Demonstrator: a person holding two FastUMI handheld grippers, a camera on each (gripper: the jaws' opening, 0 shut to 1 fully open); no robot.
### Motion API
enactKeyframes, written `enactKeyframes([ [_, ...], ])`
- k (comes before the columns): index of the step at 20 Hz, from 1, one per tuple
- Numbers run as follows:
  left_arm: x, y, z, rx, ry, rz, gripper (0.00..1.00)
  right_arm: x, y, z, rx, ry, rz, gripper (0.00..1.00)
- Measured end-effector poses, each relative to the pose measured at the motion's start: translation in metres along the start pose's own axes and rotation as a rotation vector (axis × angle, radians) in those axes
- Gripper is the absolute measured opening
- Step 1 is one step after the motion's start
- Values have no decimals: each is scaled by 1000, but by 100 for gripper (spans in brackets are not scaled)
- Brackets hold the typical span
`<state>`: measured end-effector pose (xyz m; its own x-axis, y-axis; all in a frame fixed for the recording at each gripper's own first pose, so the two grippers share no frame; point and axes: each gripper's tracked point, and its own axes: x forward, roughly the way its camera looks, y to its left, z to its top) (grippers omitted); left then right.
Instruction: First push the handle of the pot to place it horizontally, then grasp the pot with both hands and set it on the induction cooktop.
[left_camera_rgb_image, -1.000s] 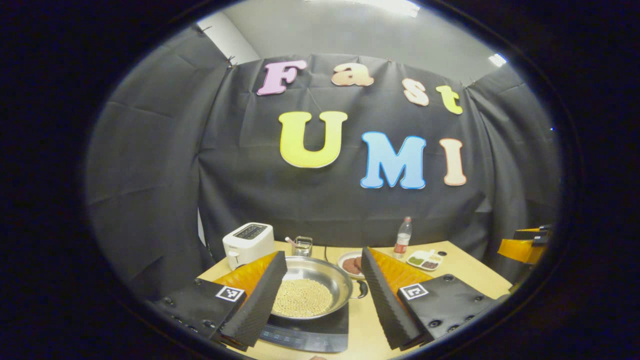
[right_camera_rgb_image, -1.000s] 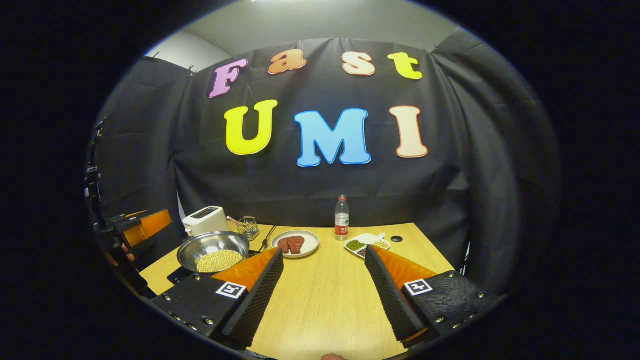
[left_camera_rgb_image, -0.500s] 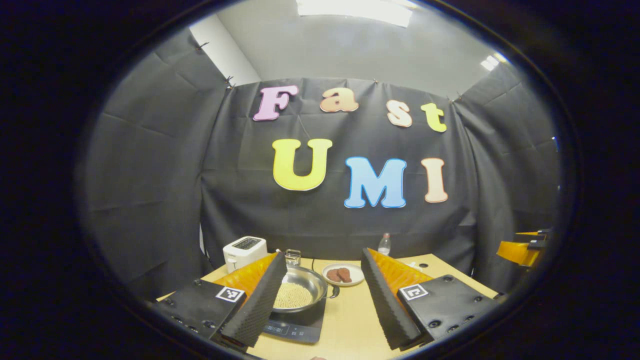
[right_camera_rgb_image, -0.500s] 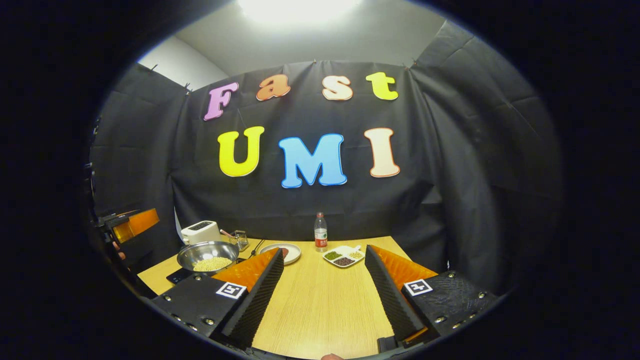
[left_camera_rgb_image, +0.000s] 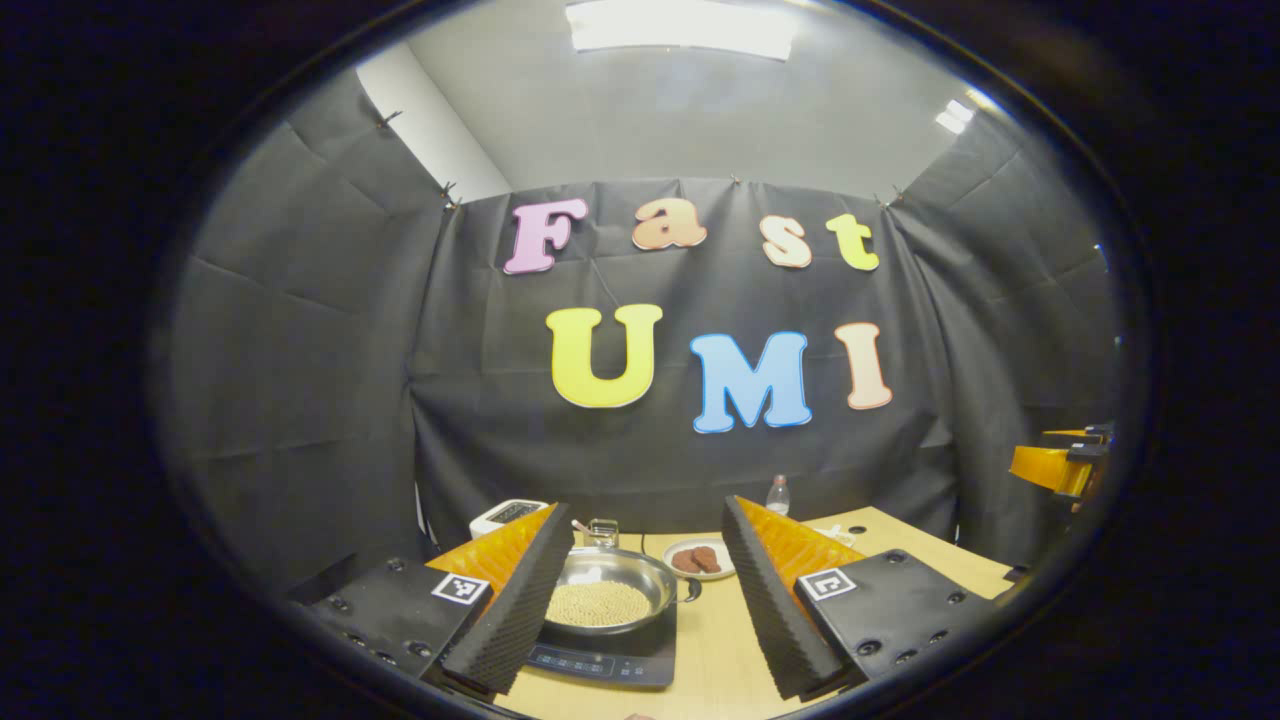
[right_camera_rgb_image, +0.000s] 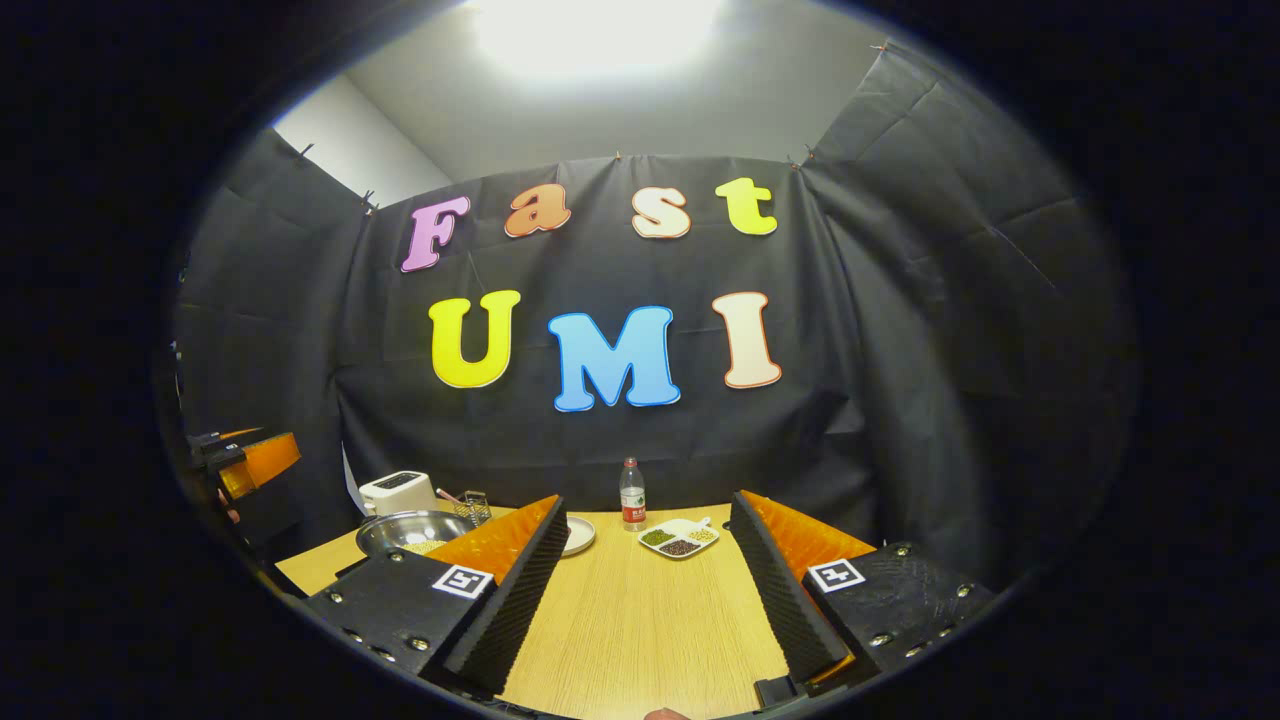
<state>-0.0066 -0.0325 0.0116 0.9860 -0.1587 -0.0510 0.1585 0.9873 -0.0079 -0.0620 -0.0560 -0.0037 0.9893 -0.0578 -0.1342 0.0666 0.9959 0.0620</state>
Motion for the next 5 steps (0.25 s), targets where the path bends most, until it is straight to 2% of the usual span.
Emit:
enactKeyframes([
  [5,-2,9,6,7,-19,-7,99,-1,11,4,-11,-3,-6,99],
])
